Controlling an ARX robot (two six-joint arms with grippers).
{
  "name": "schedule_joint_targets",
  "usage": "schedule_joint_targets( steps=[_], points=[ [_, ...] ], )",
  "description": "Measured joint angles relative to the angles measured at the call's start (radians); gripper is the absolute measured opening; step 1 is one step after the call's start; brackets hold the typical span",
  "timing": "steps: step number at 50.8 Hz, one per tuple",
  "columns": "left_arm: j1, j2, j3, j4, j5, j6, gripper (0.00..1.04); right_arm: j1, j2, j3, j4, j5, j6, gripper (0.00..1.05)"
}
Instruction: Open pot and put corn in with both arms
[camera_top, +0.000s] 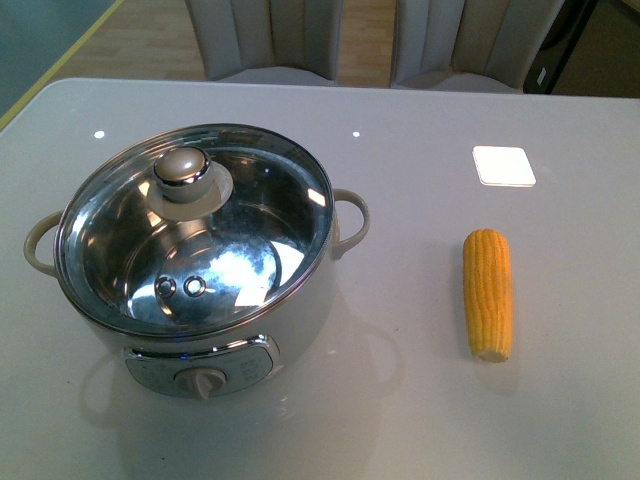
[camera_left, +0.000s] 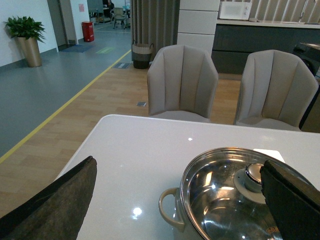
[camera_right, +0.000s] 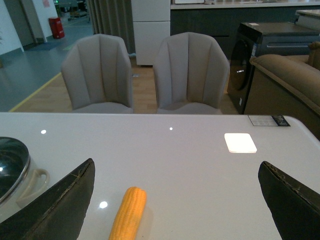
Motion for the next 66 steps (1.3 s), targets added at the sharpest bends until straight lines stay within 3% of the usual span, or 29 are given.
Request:
schedule_joint_targets(
  steps=[29,31,35,39,42,48,57,66],
  points=[
    [0.000,0.000,0.000,0.000,0.000,0.000,0.98,0.000,0.000,0.000,0.000,0.000,0.000,0.96],
    [-0.008,0.018,0.013,-0.039,-0.032,-0.013,0.98,0.000,0.000,0.000,0.000,0.000,0.000,0.96],
    [-0.050,0.157,0.113,-0.275,-0.158,-0.095,0.98,0.000,0.000,0.000,0.000,0.000,0.000,0.96],
    [-0.076,0.285,0.175,-0.405,-0.166,-0.157,0.98,0.000,-0.001,0.000,0.000,0.000,0.000,0.96],
    [-0.100,0.335,0.190,-0.406,-0.177,-0.180,0.98,0.000,-0.001,0.000,0.000,0.000,0.000,0.96],
    [-0.157,0.496,0.245,-0.273,-0.193,-0.188,0.98,0.000,-0.001,0.000,0.000,0.000,0.000,0.96],
    [-0.215,0.992,0.369,0.152,-0.210,-0.146,0.98,0.000,-0.001,0.000,0.000,0.000,0.000,0.96],
    [-0.254,1.372,0.508,0.473,-0.230,-0.100,0.98,0.000,-0.001,0.000,0.000,0.000,0.000,0.96]
  ],
)
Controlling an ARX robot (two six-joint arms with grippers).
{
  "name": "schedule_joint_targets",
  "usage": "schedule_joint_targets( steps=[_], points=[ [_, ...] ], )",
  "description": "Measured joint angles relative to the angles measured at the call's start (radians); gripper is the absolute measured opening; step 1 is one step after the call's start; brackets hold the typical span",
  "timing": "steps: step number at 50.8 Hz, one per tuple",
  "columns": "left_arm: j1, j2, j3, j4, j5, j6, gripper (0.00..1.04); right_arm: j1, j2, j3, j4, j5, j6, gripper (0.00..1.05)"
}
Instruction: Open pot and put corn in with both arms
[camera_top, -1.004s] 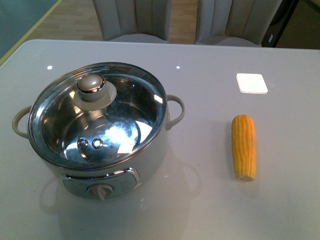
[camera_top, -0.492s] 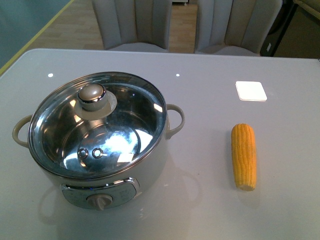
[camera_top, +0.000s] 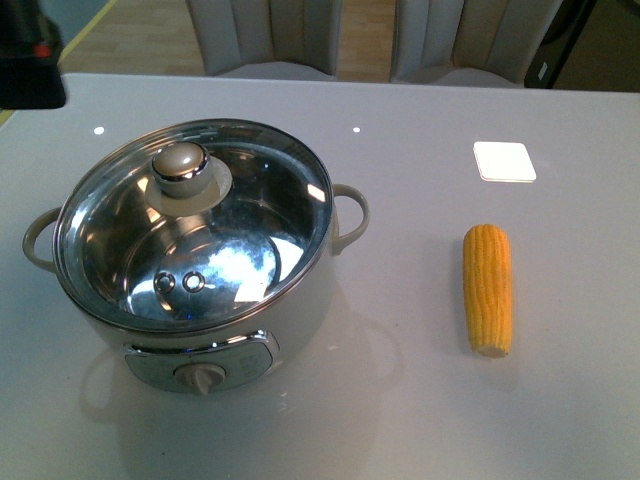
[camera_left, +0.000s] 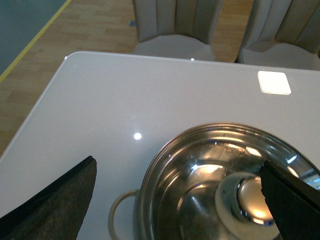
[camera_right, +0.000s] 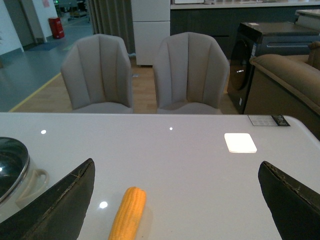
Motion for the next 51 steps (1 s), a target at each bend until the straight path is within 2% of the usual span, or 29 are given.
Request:
schedule_joint_targets(
  steps=[7,23,51],
  points=[
    [-0.029,0.185,0.064,0.114,-0.008,0.008,0.98,0.000,0.000,0.000,0.000,0.000,0.000,0.96],
    [-0.144,0.497,0.178,0.241,-0.022,0.002,0.98,0.000,0.000,0.000,0.000,0.000,0.000,0.96],
    [-0.184,0.631,0.210,0.301,-0.051,-0.047,0.96,0.000,0.000,0.000,0.000,0.000,0.000,0.96]
  ],
)
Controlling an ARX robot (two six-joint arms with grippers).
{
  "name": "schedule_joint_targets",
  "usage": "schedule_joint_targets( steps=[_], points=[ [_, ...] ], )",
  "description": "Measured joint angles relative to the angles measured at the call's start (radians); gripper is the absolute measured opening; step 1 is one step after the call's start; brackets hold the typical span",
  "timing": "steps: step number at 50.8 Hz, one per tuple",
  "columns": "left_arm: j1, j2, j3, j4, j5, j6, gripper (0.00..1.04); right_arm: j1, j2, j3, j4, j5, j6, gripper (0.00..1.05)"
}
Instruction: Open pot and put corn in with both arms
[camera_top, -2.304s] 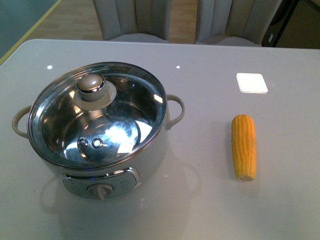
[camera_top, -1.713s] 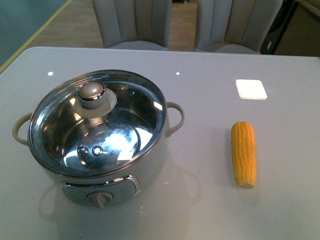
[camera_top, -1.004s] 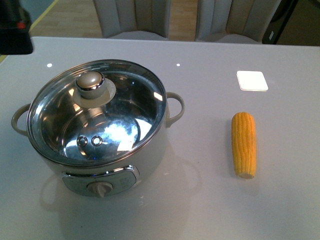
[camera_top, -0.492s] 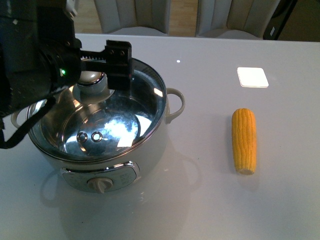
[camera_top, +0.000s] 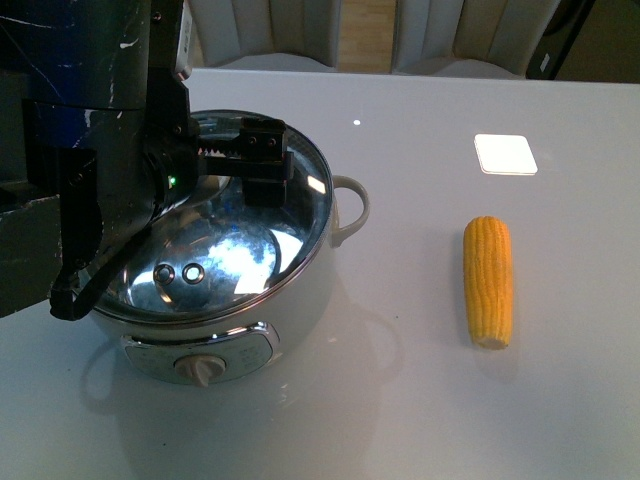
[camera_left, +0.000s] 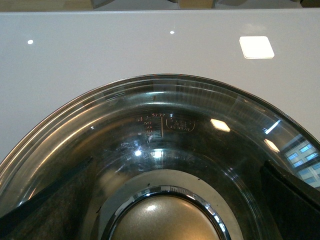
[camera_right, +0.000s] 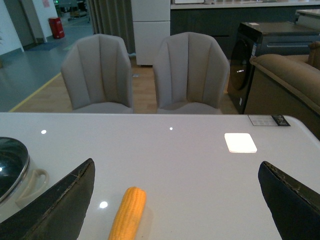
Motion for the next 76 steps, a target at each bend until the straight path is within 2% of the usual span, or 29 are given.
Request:
schedule_joint_targets(
  steps=[4,20,38,56,67,76],
  points=[
    [-0.004,0.003,0.000,0.003,-0.003,-0.007,0.81,0.000,0.000,0.000,0.000,0.000,0.000,0.96],
    [-0.003,0.003,0.004,-0.007,-0.024,-0.042,0.42,0.000,0.000,0.000,0.000,0.000,0.000,0.96],
    [-0.003,-0.011,0.008,-0.029,-0.034,-0.044,0.42,0.000,0.000,0.000,0.000,0.000,0.000,0.96],
    [0.029,-0.147,0.031,-0.137,-0.023,-0.011,0.42,0.000,0.000,0.000,0.000,0.000,0.000,0.96],
    [0.089,-0.260,0.055,-0.180,0.001,0.006,0.42,0.000,0.000,0.000,0.000,0.000,0.000,0.96],
    [0.236,-0.321,0.030,-0.156,0.051,0.051,0.42,0.000,0.000,0.000,0.000,0.000,0.000,0.96]
  ],
)
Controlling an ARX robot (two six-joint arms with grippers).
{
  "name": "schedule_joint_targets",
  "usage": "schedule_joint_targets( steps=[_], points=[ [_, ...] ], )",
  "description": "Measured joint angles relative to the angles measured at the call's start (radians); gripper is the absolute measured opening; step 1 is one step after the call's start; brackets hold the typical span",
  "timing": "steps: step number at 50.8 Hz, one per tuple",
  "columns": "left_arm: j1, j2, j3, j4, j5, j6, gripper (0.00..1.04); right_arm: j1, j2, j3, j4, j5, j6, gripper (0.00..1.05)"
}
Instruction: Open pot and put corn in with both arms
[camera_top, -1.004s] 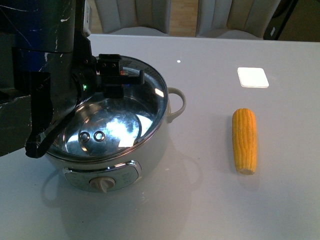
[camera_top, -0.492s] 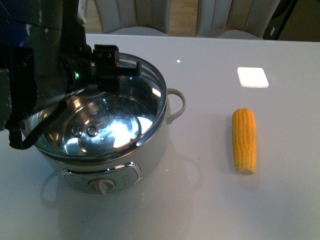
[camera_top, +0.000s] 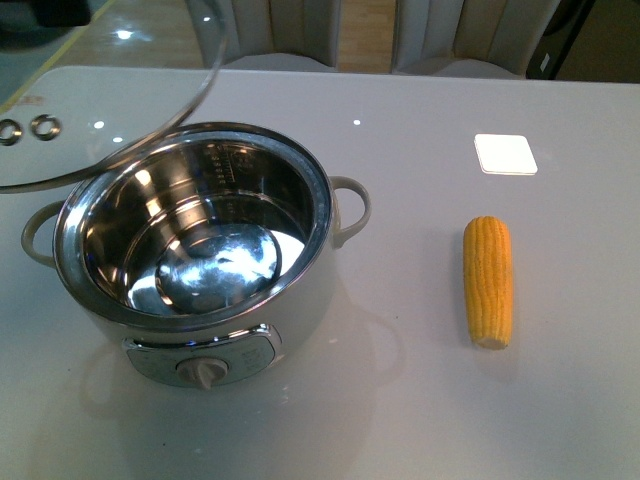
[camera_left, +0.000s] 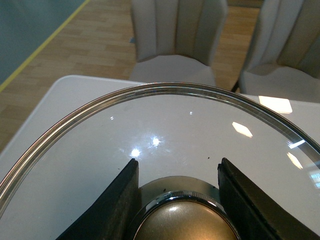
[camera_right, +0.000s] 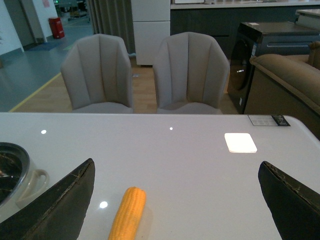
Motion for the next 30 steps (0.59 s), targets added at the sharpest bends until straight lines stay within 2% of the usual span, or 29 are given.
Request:
schedule_joint_targets(
  steps=[2,9,16,22,30],
  points=[
    [0.029,-0.003,-0.010,0.006,0.007,0.007,0.42,0.000,0.000,0.000,0.000,0.000,0.000,0.96],
    [0.225,0.002,-0.068,0.065,0.049,0.041,0.42,0.000,0.000,0.000,0.000,0.000,0.000,0.96],
    [0.373,0.033,-0.079,0.129,0.069,0.049,0.42,0.000,0.000,0.000,0.000,0.000,0.000,0.96],
    [0.444,0.085,-0.080,0.177,0.070,0.066,0.42,0.000,0.000,0.000,0.000,0.000,0.000,0.96],
    [0.480,0.187,-0.093,0.253,0.074,0.089,0.42,0.000,0.000,0.000,0.000,0.000,0.000,0.96]
  ],
)
